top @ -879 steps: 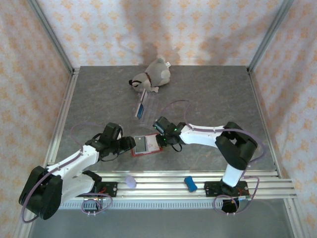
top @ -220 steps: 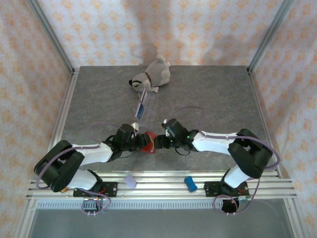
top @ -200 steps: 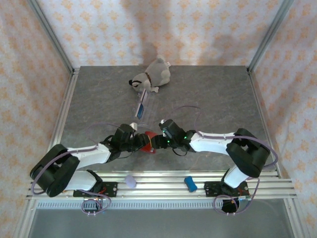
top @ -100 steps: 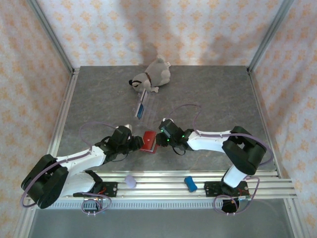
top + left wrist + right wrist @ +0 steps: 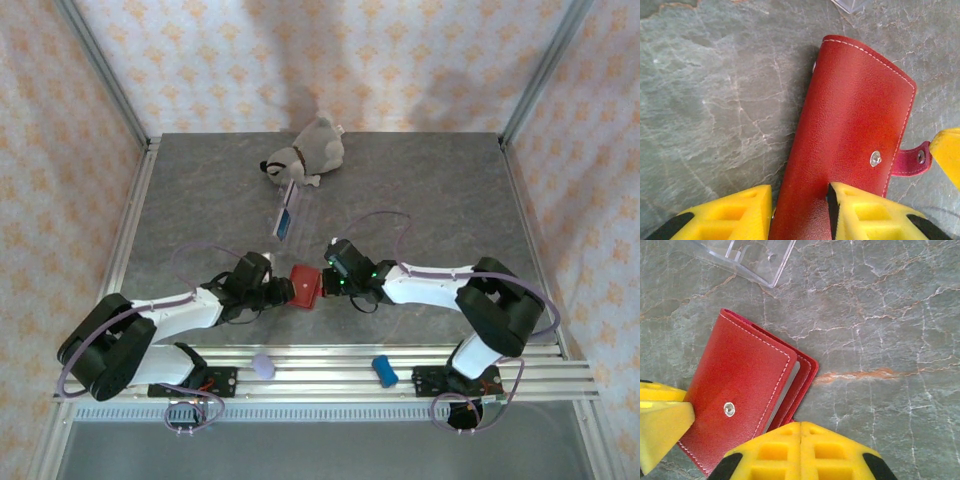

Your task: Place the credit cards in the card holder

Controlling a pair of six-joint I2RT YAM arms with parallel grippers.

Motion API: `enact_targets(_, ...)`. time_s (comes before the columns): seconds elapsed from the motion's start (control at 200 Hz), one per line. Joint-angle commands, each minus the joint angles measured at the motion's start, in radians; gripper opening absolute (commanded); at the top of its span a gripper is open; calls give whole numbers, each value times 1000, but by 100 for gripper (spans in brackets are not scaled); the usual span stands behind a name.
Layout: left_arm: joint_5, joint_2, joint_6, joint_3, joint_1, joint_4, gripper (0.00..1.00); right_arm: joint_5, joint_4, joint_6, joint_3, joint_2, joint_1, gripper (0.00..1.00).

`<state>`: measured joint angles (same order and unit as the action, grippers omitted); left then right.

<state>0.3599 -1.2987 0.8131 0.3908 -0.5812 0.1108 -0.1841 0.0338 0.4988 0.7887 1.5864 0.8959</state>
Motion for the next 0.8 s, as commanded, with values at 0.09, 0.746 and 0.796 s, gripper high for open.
enact_targets(0.09,36,-7,25,-18,-22,72,34,-12,9,12,-11,-52,-2,0)
enact_targets(0.746,9,-51,80,-5,-82,83,33,89,242,46,70,-57,-4,41)
enact_targets(0.796,7,-53,82,-6,-86,88,33,78,230,42,69,-54,-4,35)
